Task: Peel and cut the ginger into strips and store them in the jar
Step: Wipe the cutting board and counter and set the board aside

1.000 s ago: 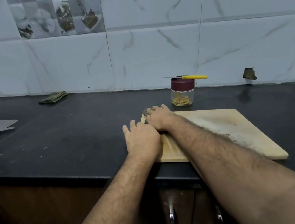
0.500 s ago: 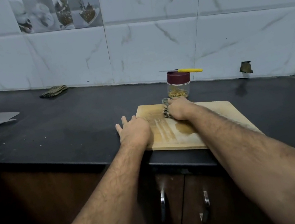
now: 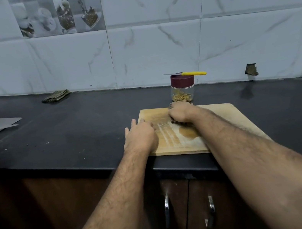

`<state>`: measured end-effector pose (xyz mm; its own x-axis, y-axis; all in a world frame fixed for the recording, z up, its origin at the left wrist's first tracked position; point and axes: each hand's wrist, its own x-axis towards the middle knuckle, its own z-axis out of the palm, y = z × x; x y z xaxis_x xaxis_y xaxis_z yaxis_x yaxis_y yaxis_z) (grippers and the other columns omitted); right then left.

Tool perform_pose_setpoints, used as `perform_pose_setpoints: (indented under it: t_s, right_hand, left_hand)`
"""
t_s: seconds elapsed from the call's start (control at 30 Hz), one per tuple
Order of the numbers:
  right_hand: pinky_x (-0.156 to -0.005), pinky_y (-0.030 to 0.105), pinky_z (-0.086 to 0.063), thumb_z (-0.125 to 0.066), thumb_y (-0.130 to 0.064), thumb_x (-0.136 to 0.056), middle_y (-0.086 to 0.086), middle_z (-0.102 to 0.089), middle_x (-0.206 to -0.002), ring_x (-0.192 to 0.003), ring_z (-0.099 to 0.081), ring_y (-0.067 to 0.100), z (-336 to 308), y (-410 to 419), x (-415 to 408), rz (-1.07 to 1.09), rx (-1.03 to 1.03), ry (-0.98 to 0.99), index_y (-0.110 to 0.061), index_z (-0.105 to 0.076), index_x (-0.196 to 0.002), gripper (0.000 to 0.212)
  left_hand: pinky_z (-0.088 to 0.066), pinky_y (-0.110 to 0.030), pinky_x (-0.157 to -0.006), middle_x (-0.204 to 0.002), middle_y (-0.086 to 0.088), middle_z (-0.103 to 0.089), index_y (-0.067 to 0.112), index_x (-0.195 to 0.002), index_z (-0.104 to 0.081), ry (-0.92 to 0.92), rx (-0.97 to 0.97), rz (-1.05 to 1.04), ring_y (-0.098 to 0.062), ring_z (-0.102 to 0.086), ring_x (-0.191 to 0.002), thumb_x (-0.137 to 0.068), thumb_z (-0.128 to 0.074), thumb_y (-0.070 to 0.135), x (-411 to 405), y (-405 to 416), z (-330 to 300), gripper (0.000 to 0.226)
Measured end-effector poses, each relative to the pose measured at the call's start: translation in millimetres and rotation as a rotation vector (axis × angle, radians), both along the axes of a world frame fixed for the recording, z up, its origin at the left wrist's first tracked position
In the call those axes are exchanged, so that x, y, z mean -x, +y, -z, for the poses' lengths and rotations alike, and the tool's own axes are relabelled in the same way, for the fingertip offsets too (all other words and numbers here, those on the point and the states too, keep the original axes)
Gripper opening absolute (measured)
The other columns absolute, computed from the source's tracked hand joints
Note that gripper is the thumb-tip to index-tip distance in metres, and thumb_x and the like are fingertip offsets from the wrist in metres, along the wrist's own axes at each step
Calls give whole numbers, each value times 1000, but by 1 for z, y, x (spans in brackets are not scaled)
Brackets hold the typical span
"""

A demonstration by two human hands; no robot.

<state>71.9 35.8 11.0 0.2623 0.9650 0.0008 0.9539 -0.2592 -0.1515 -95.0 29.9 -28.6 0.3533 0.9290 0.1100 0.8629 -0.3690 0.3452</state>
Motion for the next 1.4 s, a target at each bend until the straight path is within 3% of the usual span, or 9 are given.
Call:
perform_pose_setpoints:
  t_s: [0.13,0.4,0.5,0.77,0.83,0.93,1.03,1.2,1.4]
  right_hand:
    - [-99,34,-41,-36,-17,-100,9,-56,-135,-120,-52,26,4,-21,21,-156,-64,-23,-9,-57,-125,34]
    - [-114,34,-29,-37,-16,-98,4,-44,-152,-140,-38,23,9,-78,38,-429,-88,-46,-8,-55,-137,44]
    - [-109,33,-32,-39,-15,-99,5,-50,-146,-133,-43,23,6,-111,40,-442,-119,-7,-6,-56,-134,41]
    - [-119,28,-18,-37,-27,-103,-7,-34,-157,-144,-27,11,16,-163,8,-436,-198,-20,-21,-38,-152,49]
    - [-117,31,-26,-38,-23,-103,0,-42,-153,-140,-36,16,14,-158,2,-367,-188,14,-17,-46,-147,45]
    - [-89,30,-46,-38,-15,-101,11,-66,-118,-111,-59,28,1,-136,2,-174,-122,143,-18,-66,-114,31]
    - [-92,34,-47,-35,-13,-102,15,-62,-127,-113,-57,31,-9,-110,12,-32,-93,107,-4,-61,-123,34]
    - [-93,33,-47,-41,-16,-96,9,-63,-128,-110,-57,27,-2,-101,29,-183,-78,32,-9,-65,-116,31]
    - [-102,35,-43,-48,-24,-97,-8,-55,-141,-124,-52,17,11,-133,42,-439,-198,-5,-18,-62,-133,40]
  left_hand:
    - [-14,-49,-121,-153,0,-37,18,-138,-48,-27,39,-59,-24,-9,-151,-99,-31,11,-1,4,3,44]
    - [-3,-52,-119,-148,0,-45,20,-129,-57,47,11,-129,-33,-6,-150,-95,-30,8,-2,-10,-8,45]
    - [-3,-53,-119,-145,0,-48,19,-129,-57,67,26,-176,-32,-8,-150,-93,-29,8,-4,-12,-11,47]
    - [-7,-52,-121,-153,-4,-38,14,-137,-50,33,-35,-112,-30,-7,-151,-101,-27,19,-4,-19,-7,43]
    - [-7,-54,-121,-155,-2,-34,14,-139,-48,53,-44,-60,-29,-7,-151,-103,-25,22,-4,-18,-8,44]
    - [-6,-54,-121,-157,-1,-32,15,-141,-46,64,-40,-41,-27,-7,-151,-103,-23,22,-4,-18,-9,45]
    - [-8,-52,-121,-155,-1,-34,15,-140,-47,50,-44,-45,-28,-8,-151,-103,-24,21,-3,-18,-8,44]
    - [-21,-51,-117,-152,-12,-40,19,-131,-53,-93,94,-136,-30,-8,-151,-94,-35,11,-3,-1,0,42]
    - [-22,-51,-115,-153,-14,-38,20,-116,-58,-160,138,-202,-32,-7,-151,-94,-37,16,-5,-2,-1,31]
